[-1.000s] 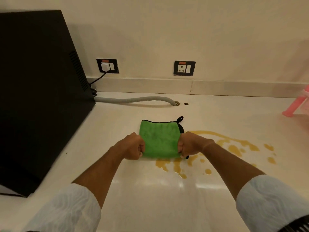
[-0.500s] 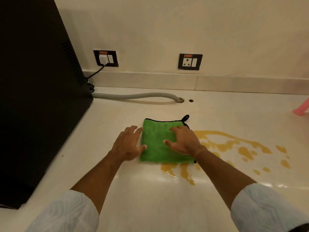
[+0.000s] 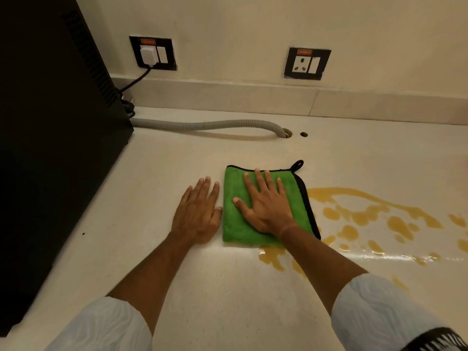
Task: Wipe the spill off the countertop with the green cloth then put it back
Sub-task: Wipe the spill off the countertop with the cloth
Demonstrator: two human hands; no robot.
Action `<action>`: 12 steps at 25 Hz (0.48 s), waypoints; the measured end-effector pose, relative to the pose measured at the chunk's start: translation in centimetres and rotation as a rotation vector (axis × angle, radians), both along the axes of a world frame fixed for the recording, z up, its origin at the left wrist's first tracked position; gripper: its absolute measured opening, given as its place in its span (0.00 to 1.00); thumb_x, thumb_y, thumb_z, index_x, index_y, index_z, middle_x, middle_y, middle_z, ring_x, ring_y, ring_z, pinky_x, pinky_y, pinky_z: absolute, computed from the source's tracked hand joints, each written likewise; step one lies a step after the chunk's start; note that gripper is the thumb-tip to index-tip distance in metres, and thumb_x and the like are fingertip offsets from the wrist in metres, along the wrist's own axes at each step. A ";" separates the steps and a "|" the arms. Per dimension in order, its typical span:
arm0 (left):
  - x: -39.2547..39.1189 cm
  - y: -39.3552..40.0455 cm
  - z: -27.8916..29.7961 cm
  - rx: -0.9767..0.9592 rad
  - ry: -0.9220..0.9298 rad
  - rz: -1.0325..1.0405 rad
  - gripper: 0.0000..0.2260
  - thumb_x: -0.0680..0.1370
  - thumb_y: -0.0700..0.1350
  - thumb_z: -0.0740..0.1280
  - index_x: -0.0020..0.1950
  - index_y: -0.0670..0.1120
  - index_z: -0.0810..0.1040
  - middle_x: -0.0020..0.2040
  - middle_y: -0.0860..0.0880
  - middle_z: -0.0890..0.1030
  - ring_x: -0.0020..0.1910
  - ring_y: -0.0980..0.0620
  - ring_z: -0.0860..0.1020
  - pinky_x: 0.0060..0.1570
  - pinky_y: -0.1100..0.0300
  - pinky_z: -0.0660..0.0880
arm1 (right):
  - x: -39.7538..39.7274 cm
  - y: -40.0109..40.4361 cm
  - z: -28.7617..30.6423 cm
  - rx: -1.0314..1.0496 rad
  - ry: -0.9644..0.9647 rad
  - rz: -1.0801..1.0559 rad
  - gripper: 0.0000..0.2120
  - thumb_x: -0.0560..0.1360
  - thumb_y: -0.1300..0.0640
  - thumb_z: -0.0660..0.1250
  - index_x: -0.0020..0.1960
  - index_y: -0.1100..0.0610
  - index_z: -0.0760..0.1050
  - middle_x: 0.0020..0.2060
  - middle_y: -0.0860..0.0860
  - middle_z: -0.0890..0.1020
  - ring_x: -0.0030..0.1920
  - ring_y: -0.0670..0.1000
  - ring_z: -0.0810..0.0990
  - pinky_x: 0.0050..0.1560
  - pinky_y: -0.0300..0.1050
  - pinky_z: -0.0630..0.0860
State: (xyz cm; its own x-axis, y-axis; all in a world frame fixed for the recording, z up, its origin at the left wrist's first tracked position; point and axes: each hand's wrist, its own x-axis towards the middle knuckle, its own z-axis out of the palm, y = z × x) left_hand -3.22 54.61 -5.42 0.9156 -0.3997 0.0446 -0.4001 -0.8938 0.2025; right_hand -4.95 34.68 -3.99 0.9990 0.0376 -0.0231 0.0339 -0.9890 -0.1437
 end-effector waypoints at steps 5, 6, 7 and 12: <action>-0.3 -0.1 0.2 0.013 0.008 -0.004 0.31 0.76 0.56 0.45 0.79 0.49 0.47 0.80 0.45 0.48 0.79 0.50 0.46 0.76 0.52 0.42 | -1.7 0.2 -0.1 -0.008 -0.009 -0.011 0.40 0.74 0.29 0.39 0.80 0.49 0.45 0.80 0.55 0.48 0.80 0.56 0.43 0.77 0.62 0.41; -0.3 0.0 0.3 0.013 0.013 -0.002 0.31 0.76 0.56 0.45 0.79 0.49 0.47 0.80 0.45 0.48 0.79 0.50 0.46 0.76 0.52 0.42 | -2.4 0.2 0.1 -0.010 -0.006 -0.009 0.39 0.75 0.29 0.39 0.80 0.48 0.45 0.80 0.55 0.48 0.80 0.56 0.43 0.77 0.63 0.41; -0.3 0.0 0.4 0.015 0.017 -0.001 0.31 0.76 0.56 0.45 0.79 0.48 0.47 0.80 0.45 0.48 0.79 0.50 0.46 0.77 0.52 0.42 | -3.3 0.1 0.2 -0.012 -0.005 -0.004 0.39 0.75 0.29 0.39 0.80 0.48 0.45 0.80 0.55 0.48 0.80 0.56 0.42 0.77 0.62 0.41; -0.4 -0.7 1.2 -0.015 0.059 0.030 0.33 0.74 0.55 0.48 0.78 0.46 0.50 0.80 0.43 0.50 0.79 0.47 0.48 0.77 0.51 0.44 | -9.4 -1.5 -0.3 -0.007 -0.046 0.064 0.37 0.77 0.29 0.39 0.80 0.46 0.44 0.80 0.52 0.48 0.80 0.53 0.42 0.78 0.61 0.43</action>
